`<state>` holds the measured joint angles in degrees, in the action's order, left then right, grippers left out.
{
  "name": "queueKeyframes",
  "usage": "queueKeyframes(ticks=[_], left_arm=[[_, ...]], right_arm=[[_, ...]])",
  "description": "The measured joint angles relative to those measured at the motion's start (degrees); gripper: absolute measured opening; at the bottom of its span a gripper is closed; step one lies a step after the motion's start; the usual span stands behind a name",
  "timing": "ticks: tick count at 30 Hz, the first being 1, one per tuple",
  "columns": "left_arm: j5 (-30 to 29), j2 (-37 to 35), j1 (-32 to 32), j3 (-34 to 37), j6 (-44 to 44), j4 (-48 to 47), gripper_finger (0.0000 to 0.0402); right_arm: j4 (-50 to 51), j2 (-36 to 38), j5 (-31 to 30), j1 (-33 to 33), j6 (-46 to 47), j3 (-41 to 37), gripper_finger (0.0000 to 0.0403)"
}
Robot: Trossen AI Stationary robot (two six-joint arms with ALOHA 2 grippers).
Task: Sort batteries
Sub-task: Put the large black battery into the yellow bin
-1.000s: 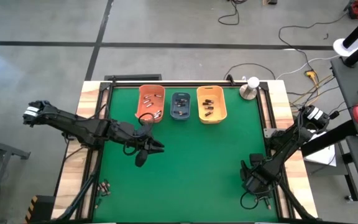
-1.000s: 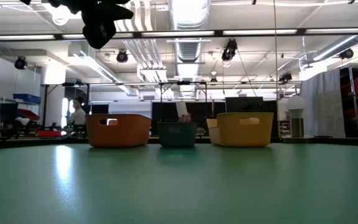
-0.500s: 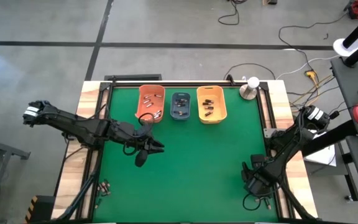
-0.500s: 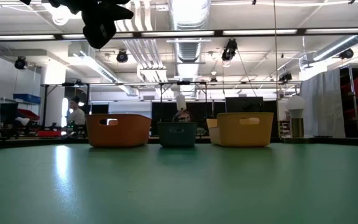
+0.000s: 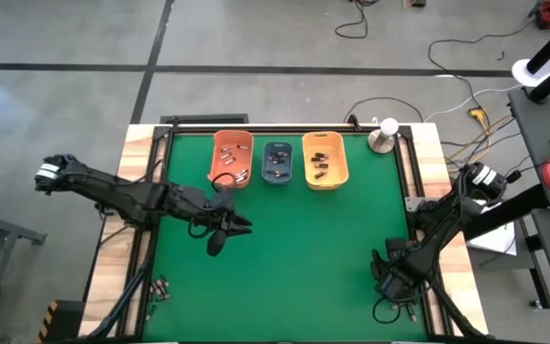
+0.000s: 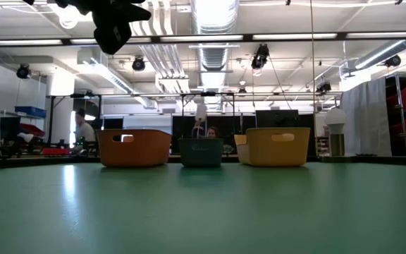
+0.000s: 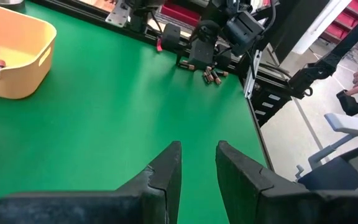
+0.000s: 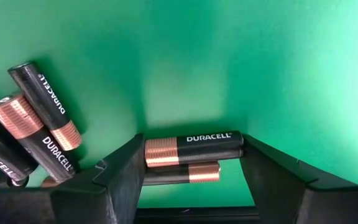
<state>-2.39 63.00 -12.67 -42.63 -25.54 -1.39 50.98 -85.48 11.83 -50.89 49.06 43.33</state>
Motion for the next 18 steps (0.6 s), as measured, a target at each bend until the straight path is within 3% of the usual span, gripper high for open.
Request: queueKeyframes(ticks=[10, 18], left_arm=[[-0.2, -2.5, 0.2, 0.0, 3.3, 0.0, 0.008], [-4.4, -3.0, 0.6, 0.0, 5.5, 0.0, 0.008]], right_arm=[[3.3, -0.1, -2.0, 3.9, -1.6, 6.4, 0.0236], [9.3, 0.0, -11.9, 16.7, -10.8, 18.4, 0.0228]])
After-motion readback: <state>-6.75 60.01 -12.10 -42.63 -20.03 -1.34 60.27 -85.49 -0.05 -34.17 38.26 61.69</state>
